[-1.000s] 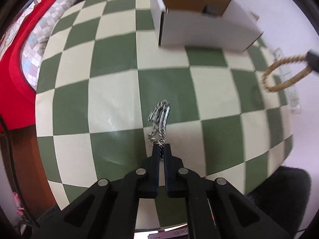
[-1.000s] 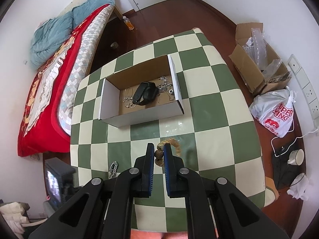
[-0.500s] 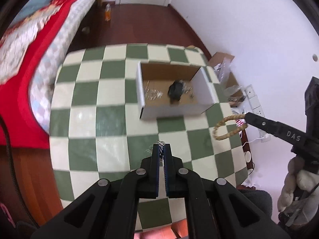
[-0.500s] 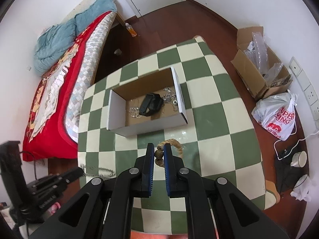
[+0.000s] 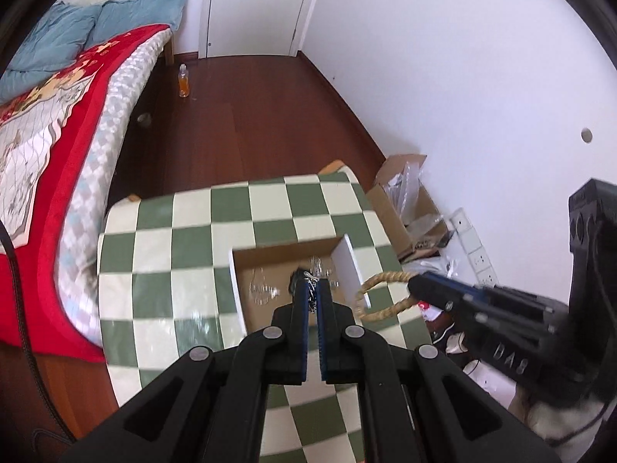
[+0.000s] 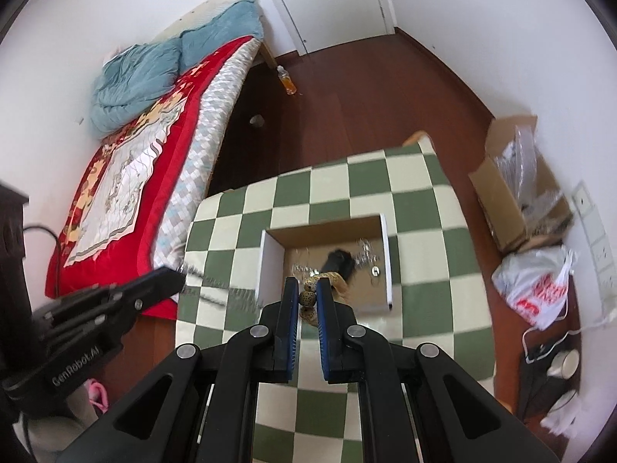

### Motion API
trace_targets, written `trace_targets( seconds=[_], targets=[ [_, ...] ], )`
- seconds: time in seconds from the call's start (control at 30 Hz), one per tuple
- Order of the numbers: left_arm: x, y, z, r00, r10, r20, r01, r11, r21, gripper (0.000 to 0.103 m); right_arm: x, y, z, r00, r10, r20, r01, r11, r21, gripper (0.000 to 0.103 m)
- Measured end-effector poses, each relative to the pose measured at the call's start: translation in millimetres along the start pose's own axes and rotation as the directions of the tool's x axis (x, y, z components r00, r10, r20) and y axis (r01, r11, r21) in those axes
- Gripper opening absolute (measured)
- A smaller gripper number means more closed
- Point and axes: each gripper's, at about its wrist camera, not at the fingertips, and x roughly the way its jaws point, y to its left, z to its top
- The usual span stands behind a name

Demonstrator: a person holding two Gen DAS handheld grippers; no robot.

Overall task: Organize jewelry
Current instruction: 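Lower both held items into the white box and open both grippers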

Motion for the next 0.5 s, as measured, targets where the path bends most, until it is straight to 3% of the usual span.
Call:
trace_targets(
  seconds=[0.23, 0.37, 0.5],
  targets=[
    [50, 15, 24, 0.996, 0.003, -0.091, -0.005, 1.000, -0.022, 0.001, 35, 9, 30, 0.998, -0.028, -0.059, 0.027, 0.999, -0.028, 0.010],
    [92, 35, 22, 0.981, -0.028, -0.194, 0.007, 0.994, -0.109, 0.002, 67, 5, 36, 0.992, -0.050, -0.116, 0.047, 0.999, -0.027, 0.010],
    [120, 47, 18, 0.967, -0.009, -0.254, -0.028, 0.989, -0.143, 0.002, 95, -6, 35, 0.983, -0.066, -0.169, 0.065, 0.998, -0.012, 0.010]
  ],
)
